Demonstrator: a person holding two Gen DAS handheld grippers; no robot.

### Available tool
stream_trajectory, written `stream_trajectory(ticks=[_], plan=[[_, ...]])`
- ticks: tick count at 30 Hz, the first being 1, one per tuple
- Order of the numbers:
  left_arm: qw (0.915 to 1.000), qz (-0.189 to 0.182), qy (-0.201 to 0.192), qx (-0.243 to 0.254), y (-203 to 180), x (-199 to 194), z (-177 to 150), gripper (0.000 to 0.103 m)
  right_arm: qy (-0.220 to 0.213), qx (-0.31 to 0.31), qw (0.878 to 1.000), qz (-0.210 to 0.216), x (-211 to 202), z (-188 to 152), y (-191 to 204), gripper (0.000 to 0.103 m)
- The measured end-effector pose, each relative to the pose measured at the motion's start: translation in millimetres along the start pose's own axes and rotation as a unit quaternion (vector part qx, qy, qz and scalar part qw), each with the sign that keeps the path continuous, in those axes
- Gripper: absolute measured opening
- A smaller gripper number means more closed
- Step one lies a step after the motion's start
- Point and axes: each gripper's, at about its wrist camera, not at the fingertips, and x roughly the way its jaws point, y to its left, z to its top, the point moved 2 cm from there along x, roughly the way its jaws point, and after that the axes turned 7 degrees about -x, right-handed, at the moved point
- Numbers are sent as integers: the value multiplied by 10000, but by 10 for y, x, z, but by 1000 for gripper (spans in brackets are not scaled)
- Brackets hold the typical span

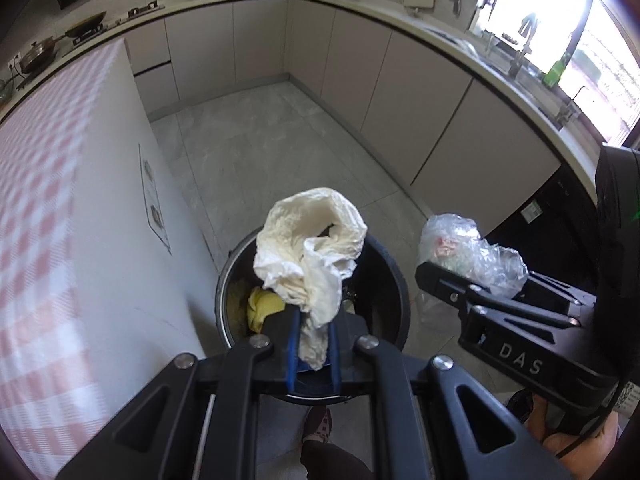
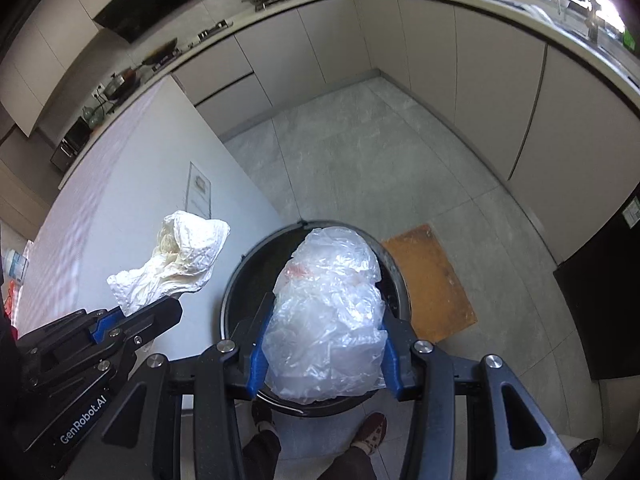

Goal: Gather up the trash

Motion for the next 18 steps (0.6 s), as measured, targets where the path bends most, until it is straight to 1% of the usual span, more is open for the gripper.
stream_trajectory(ticks=[6,8,9,10,11,13,14,18], plan=[[9992,265,246,-186,-3,360,-34,16,309,-87,9994,103,374,-31,-149,49],[9987,343,287,-261,-4,435,-22,20,412,-118,9989,176,505,6,-150,52],[9984,394,291,-297,-7,470,-21,23,457,-134,9986,223,556,16,-159,54],[9981,434,306,-314,-19,500,-12,31,464,-146,9985,238,597,26,-181,61],[9979,455,321,-321,-13,519,-9,39,463,-163,9985,243,628,41,-174,66],[9971,577,324,-373,-15,545,-13,49,413,-200,9987,217,666,91,-190,67],[9967,627,289,-418,-15,537,-9,52,385,-209,9988,206,662,98,-207,67],[9954,742,12,-608,-6,354,20,53,113,-191,9996,168,474,163,-270,67]])
